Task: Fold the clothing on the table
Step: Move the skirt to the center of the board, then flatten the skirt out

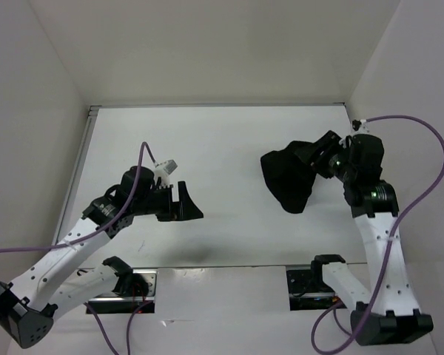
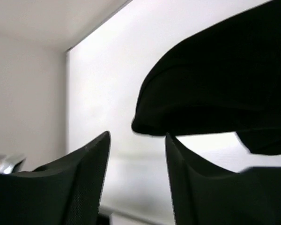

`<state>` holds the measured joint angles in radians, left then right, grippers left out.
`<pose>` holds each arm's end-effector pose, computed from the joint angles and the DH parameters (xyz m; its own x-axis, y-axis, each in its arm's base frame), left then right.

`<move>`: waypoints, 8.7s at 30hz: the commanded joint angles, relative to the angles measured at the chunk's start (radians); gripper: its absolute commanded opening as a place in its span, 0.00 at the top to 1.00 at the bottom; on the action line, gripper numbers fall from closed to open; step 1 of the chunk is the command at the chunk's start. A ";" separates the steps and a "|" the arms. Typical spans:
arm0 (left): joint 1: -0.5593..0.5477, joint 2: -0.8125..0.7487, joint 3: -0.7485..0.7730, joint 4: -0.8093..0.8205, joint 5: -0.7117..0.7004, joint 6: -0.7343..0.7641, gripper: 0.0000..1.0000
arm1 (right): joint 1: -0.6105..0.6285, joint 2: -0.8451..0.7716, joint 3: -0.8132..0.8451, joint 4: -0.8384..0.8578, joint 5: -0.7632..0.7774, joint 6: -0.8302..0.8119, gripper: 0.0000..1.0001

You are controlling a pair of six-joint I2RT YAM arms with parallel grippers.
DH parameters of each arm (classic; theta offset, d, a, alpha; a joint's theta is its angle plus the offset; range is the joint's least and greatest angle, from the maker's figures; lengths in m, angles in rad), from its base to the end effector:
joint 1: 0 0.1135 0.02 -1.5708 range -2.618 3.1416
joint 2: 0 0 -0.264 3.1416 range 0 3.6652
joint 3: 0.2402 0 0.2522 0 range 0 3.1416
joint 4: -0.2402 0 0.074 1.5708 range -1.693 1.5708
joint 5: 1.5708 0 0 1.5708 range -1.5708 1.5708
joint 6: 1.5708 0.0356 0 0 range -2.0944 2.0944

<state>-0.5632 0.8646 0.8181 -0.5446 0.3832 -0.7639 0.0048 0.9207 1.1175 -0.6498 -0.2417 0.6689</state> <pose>0.1493 -0.1100 0.3033 -0.8644 -0.2130 -0.4555 0.2212 0.6524 -0.7248 0.1863 0.0094 0.3829 -0.4797 0.5998 -0.6404 0.0989 0.7622 0.6398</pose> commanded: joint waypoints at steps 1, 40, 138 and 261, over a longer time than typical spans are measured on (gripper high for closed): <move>0.016 0.023 0.015 0.032 -0.001 0.008 0.08 | 0.029 -0.045 -0.106 -0.172 -0.226 0.007 0.39; -0.043 0.594 0.273 0.152 0.141 0.176 0.12 | 0.121 0.756 0.042 0.089 0.113 -0.068 1.00; -0.001 0.873 0.296 0.155 -0.202 0.048 0.88 | 0.625 0.544 -0.015 -0.019 0.231 0.238 0.47; 0.184 0.941 0.273 0.104 -0.400 0.052 1.00 | 0.294 0.562 -0.156 -0.002 0.295 0.242 0.51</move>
<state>-0.3763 1.8210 1.1332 -0.4030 -0.0593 -0.7113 0.3305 1.4170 0.9253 -0.7105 0.0238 0.9592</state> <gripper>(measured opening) 0.021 0.493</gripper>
